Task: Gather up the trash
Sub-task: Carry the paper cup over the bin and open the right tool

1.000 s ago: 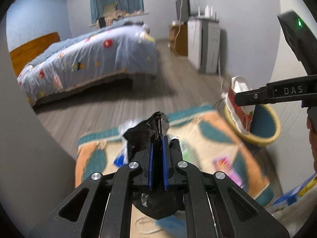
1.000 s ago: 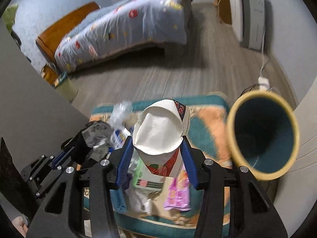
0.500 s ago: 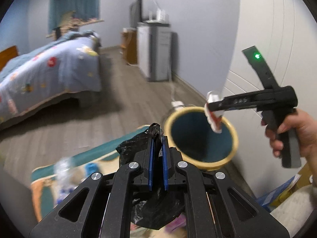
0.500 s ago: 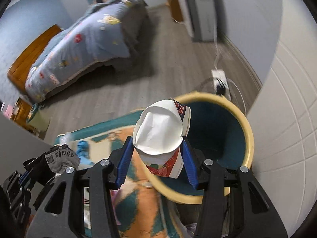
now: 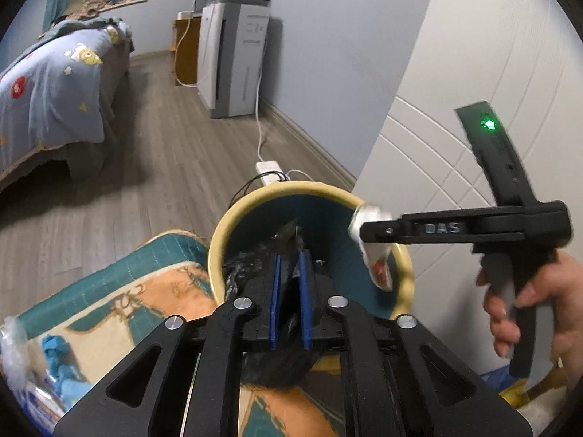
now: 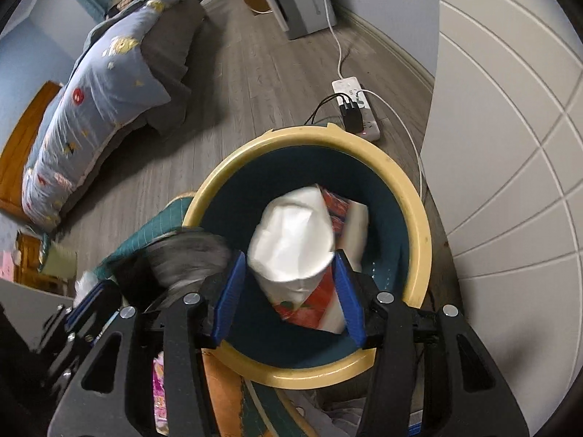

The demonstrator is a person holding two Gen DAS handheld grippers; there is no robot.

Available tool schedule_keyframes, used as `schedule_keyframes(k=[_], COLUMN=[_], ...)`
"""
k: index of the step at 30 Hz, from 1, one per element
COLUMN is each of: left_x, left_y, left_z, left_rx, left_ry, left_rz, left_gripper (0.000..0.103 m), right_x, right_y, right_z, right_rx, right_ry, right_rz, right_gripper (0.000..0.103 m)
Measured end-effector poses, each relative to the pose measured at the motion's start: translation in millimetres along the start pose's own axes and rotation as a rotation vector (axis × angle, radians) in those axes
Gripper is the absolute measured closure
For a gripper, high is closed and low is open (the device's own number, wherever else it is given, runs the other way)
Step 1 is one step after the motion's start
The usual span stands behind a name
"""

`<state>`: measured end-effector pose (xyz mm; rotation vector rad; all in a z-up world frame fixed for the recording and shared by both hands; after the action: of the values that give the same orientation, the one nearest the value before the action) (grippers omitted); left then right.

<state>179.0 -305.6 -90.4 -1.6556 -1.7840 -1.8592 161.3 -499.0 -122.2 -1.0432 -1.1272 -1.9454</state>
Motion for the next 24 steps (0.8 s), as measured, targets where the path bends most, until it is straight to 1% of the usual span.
schedule_keyframes(k=[1,2,3,5,7,9,10,11,13,15,19,24], left_x=[-1.5,-2.8,-1.5,0.4,9.4,21.1,30.5,36.8,59.9,80.8,123.3,176.0], left_y=[0.6,0.7,0.5,2.0,2.4,2.6,2.7,3.4,4.3,3.6,-2.3,-16.9], left_z=[1.9,2.1,2.0,3.1,7.0,15.2,20.5,24.3,35.3,46.1,74.3,107.7], left_rx=[0.001,-0.001,-0.002,-0.004,0.001,0.024,0.037,0.043,0.058,0.062,0.08,0.121], left_ry=[0.002,0.008,0.014,0.023,0.039,0.057,0.07,0.084,0.125,0.176,0.289,0.404], left_rz=[-0.001,-0.003,-0.007,-0.017,-0.03,-0.05,-0.064,-0.071,-0.09,-0.114,-0.135,-0.144], left_gripper=[0.084,0.077,0.066,0.055,0.05,0.031,0.027,0.024,0.019,0.011,0.008,0.007], right_x=[-0.4,0.3,1.0,-0.3,1.1,3.9,6.1,7.8,12.9,17.7,33.9,55.0], right_y=[0.5,0.4,0.3,2.6,2.1,3.4,3.7,4.7,5.2,5.8,5.2,-1.1], right_z=[-0.5,-0.4,0.0,0.1,3.8,8.8,12.2,14.7,24.4,33.3,60.5,96.1], right_rx=[-0.002,0.001,0.005,0.005,0.011,0.029,0.038,0.045,0.07,0.094,0.134,0.206], right_ry=[-0.001,-0.011,-0.021,-0.015,-0.023,-0.034,-0.038,-0.04,-0.046,-0.051,-0.049,-0.037], right_rz=[-0.003,-0.01,-0.014,-0.015,-0.018,-0.03,-0.039,-0.044,-0.059,-0.073,-0.115,-0.175], right_gripper=[0.039,0.037,0.036,0.034,0.025,0.018,0.014,0.012,0.008,0.006,0.006,0.006])
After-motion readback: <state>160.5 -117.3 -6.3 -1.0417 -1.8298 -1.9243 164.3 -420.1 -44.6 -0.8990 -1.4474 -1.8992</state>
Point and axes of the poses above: each gripper's, at about its wrist camera, not at the fingertips, and x roughly against the way its jaws point, z to its left, y to its top, the point moved 3 cm from there along -x, roughly the way its jaws point, and after that the axes turned 5 degrees about x, right-handed, at the moved point
